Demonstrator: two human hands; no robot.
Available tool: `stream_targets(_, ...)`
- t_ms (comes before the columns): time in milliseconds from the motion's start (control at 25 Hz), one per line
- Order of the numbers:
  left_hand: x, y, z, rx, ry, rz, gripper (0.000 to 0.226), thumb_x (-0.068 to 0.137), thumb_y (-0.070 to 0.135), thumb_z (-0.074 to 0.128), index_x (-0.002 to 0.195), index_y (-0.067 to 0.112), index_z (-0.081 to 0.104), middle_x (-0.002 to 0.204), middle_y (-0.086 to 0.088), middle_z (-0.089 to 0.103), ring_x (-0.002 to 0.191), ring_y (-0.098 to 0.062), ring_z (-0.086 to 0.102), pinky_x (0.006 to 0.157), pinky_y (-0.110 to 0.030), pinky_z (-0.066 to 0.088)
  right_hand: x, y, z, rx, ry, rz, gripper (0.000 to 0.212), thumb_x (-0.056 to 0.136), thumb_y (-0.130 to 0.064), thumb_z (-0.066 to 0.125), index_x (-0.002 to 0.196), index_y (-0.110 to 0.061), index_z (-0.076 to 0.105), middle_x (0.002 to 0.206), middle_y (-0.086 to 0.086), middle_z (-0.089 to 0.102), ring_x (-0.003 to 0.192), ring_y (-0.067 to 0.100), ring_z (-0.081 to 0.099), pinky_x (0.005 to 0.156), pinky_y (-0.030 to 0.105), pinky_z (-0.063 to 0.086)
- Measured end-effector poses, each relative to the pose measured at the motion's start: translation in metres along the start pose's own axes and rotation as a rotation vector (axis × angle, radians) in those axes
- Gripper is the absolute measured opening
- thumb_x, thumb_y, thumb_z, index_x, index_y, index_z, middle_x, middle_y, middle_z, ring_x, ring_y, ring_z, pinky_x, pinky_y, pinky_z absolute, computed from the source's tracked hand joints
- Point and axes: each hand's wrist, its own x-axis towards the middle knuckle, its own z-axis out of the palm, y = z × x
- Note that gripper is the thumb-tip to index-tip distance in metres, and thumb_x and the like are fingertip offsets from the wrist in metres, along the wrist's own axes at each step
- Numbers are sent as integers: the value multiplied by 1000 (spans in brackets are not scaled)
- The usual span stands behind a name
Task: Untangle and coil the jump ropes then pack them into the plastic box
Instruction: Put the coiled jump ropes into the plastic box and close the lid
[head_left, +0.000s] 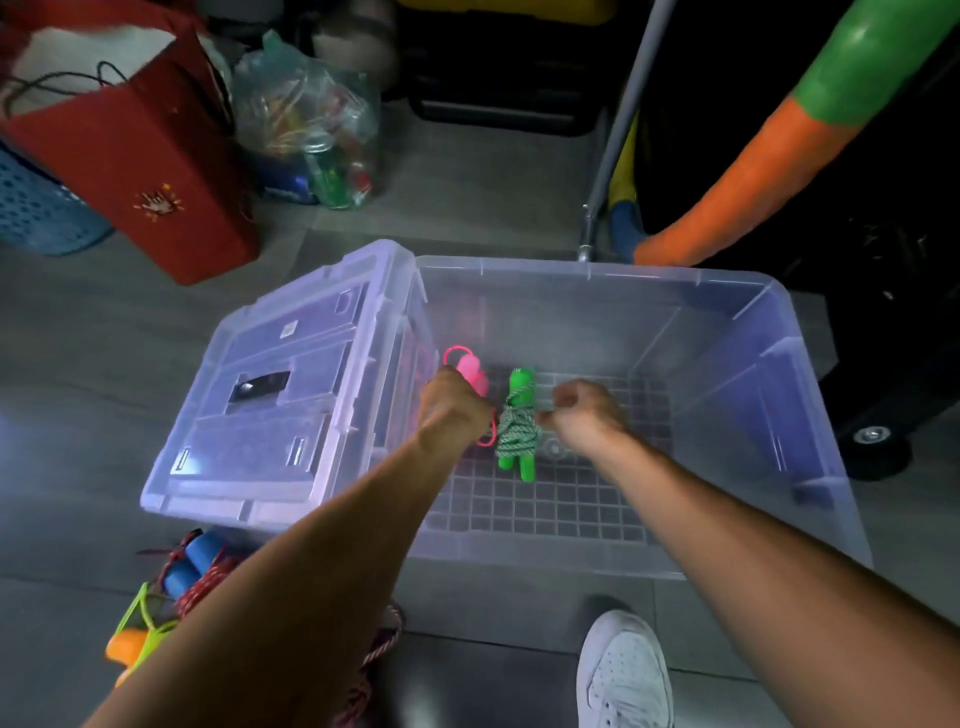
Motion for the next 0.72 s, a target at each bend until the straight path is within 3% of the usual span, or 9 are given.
stream_targets(80, -14, -5, -14, 26, -43, 64, 24, 93, 21, 58, 109, 5, 65, 104, -14, 66, 103, -29, 62, 69, -21, 39, -16, -10, -3, -21, -58, -50, 24, 72, -4, 77, 72, -21, 61, 96, 7, 70, 97, 25, 66, 91, 35, 53)
stream_targets(160, -31, -10, -32, -136, -92, 89, 13, 90, 14, 61, 86, 16, 73, 88, -12, 66, 86, -30, 64, 67, -24, 44, -36, -22, -11, -73, -62, -165, 26, 71, -2, 72, 63, -23, 59, 88, 8, 73, 89, 25, 69, 85, 35, 56)
stream_targets(240, -70, -11, -59, -417, -152, 83, 30, 88, 0, 60, 67, 20, 69, 79, -14, 63, 70, -28, 59, 61, -26, 49, -73, -44, -25, -131, -78, -290, 23, 75, -3, 69, 67, -23, 61, 77, -1, 70, 76, 16, 67, 70, 20, 53)
stream_targets(320, -118, -23, -89, -568, -162, 95, 29, 88, -5, 57, 73, 18, 66, 78, -12, 64, 68, -23, 58, 62, -25, 49, -119, -66, -35, -153, -98, -384, 20, 78, -3, 66, 75, -23, 64, 69, -9, 65, 64, 7, 62, 54, 10, 45)
stream_targets(400, -161, -46, -119, -639, -158, 113, 23, 88, -4, 56, 84, 17, 66, 81, -8, 68, 69, -19, 62, 65, -27, 49, -166, -82, -35, -141, -122, -459, 19, 79, -2, 64, 78, -22, 65, 67, -10, 64, 59, 4, 61, 49, 10, 43)
stream_targets(520, -200, -98, -143, -745, -49, 38, 21, 89, -2, 57, 85, 17, 66, 79, -5, 69, 65, -15, 63, 59, -23, 49, -221, -82, -12, -133, -215, -529, 13, 80, -3, 66, 83, -15, 67, 73, -2, 68, 63, 7, 60, 59, 18, 45)
stream_targets(640, -214, -158, -148, -768, 41, -108, 16, 89, 0, 59, 84, 14, 66, 77, -4, 68, 57, -8, 63, 56, -22, 51, -259, -65, 23, -165, -332, -478, 13, 80, -6, 68, 83, -18, 65, 75, -3, 67, 66, 9, 61, 62, 18, 45)
stream_targets(720, -213, -196, -143, -769, 49, -193, 16, 90, 2, 58, 83, 15, 64, 77, -5, 67, 60, -12, 62, 59, -26, 49, -270, -49, 51, -191, -357, -410, 16, 78, -9, 70, 76, -24, 63, 73, -5, 68, 68, 10, 63, 65, 21, 48)
